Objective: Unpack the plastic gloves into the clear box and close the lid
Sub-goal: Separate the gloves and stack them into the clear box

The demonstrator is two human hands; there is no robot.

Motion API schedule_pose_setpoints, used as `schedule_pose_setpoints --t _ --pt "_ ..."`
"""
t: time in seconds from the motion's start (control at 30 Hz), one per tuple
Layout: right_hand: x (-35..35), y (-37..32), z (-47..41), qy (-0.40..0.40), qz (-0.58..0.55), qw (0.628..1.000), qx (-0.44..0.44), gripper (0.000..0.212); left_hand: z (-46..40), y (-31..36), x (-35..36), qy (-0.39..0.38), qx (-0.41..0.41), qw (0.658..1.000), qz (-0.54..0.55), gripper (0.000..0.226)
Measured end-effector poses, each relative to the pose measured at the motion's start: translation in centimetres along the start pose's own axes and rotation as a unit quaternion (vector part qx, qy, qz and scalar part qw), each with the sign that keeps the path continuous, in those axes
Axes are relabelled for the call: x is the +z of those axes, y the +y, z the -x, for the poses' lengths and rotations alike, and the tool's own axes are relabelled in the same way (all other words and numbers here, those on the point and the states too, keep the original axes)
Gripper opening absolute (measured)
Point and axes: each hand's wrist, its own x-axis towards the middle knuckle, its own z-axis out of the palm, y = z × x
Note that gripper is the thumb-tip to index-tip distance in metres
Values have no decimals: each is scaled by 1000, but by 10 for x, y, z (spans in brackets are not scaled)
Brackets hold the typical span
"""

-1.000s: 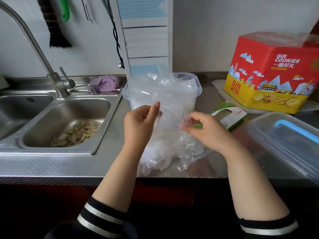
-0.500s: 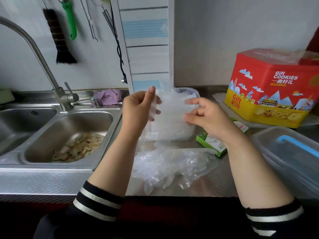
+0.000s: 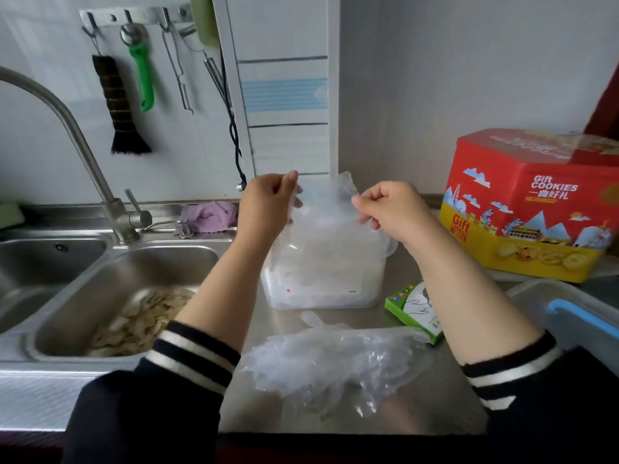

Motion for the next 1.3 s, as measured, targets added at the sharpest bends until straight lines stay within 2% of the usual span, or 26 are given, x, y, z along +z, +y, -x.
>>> schedule_pose_setpoints --t 0.1,0.17,0.27,0.33,0.37,0.43,0.5,0.53,0.6,0.7,0.8,0.87,0.97,1.07,1.1,1.17,1.23,1.3 --pt "10 8 -22 22 94 995 11 25 -36 -13 1 -22 -1 991 -132 44" --pt "14 11 -27 18 177 984 25 26 -50 -21 1 -32 -21 981 -189 37" --pt "16 14 -28 19 270 962 36 17 -47 -19 -4 37 -27 974 -220 23" --pt "16 18 -28 17 312 949 35 9 -32 -10 -5 88 24 970 -225 36" --pt "17 20 -29 14 326 945 32 10 -23 -7 -4 86 62 970 -217 40" --pt "18 23 -30 17 352 935 25 19 -5 -2 3 -11 147 967 -207 37" --pt "19 25 -29 34 381 924 10 19 8 -5 14 -167 211 931 -247 25" --pt "20 26 -29 41 394 918 6 18 10 -9 17 -233 212 904 -288 24" --pt "19 27 -27 48 417 908 7 20 7 -16 18 -290 170 866 -371 28" --pt "17 32 -24 45 442 896 3 22 0 -29 12 -275 122 853 -427 34" --pt "17 33 -20 38 452 891 -16 21 0 -36 8 -260 90 888 -369 33" --pt "16 31 -14 35 443 895 -24 18 5 -34 7 -225 99 913 -326 30" --pt "10 31 -4 63 389 917 -60 23 17 -29 7 -131 178 937 -272 23" --pt "3 32 24 127 252 944 -173 15 42 -24 8 1 282 937 -207 18" --pt "2 32 36 124 199 950 -204 12 53 -22 9 36 303 934 -187 16" --pt "0 32 63 45 111 967 -223 8 76 -22 13 54 319 935 -148 15" --pt "-2 36 85 -114 70 979 -151 16 99 -27 14 4 300 947 -116 16" --pt "-3 47 96 -267 111 955 -63 34 118 -38 15 -76 249 960 -100 12"
